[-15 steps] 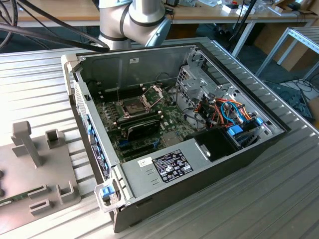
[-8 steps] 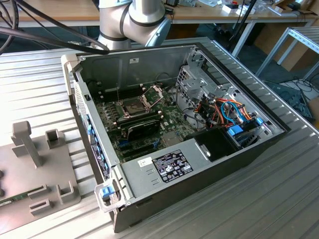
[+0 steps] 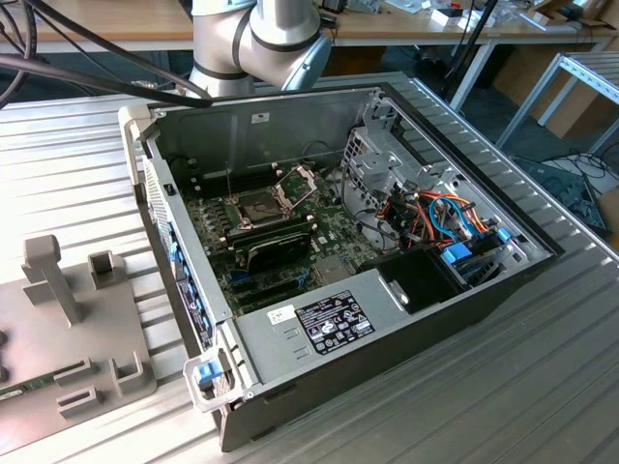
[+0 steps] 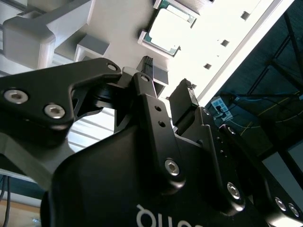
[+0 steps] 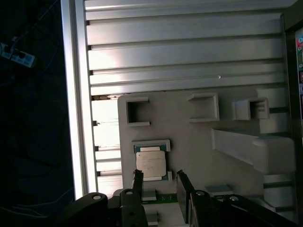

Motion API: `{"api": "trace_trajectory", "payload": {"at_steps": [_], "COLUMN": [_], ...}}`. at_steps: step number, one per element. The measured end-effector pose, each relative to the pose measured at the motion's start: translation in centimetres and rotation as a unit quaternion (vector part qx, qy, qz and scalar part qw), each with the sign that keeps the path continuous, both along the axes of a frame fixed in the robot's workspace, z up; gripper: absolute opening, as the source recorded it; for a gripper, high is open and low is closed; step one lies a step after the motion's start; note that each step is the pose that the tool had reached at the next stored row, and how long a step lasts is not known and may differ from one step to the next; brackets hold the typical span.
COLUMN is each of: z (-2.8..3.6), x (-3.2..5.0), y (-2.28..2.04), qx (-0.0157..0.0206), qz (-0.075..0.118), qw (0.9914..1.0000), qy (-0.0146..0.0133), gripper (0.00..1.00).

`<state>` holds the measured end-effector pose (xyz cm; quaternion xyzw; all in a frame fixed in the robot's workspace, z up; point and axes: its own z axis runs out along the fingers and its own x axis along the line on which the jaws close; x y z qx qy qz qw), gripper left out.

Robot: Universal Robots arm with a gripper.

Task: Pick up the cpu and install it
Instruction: 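Pick up the cpu and move it towards the insertion slot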

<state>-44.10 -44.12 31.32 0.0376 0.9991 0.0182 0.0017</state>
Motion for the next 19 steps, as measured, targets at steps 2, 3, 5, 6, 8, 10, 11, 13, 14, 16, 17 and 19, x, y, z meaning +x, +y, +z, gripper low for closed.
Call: {"api": "trace_trajectory", "payload": {"at_steps": [2, 3, 5, 6, 8, 10, 11, 13, 14, 16, 17, 19], "z": [-0.01, -0.02, -0.06, -0.13, -0.35, -0.68, -0.82, -0.93, -0.98, -1.08, -1.12, -1.20], "x": [0.00, 0.00, 0.00, 0.00, 0.00, 0.00, 0.00, 0.00, 0.00, 0.00, 0.00, 0.00], "y": [0.00, 0.00, 0.00, 0.00, 0.00, 0.00, 0.00, 0.00, 0.00, 0.00, 0.00, 0.00], "qx": [0.0000, 0.0000, 0.0000, 0.0001, 0.0003, 0.0007, 0.0009, 0.0010, 0.0011, 0.0011, 0.0012, 0.0012], "qz": [0.000, 0.000, 0.000, 0.000, 0.000, 0.000, 0.000, 0.000, 0.000, 0.000, 0.000, 0.000], "qw": [1.00000, 1.00000, 1.00000, 1.00000, 1.00000, 1.00000, 1.00000, 1.00000, 1.00000, 1.00000, 1.00000, 1.00000], "qy": [0.0000, 0.0000, 0.0000, -0.0002, 0.0000, 0.0000, 0.0000, 0.0000, 0.0000, 0.0000, 0.0000, 0.0000], "gripper": [0.42, 0.42, 0.42, 0.42, 0.42, 0.42, 0.42, 0.42, 0.42, 0.42, 0.42, 0.42]}}
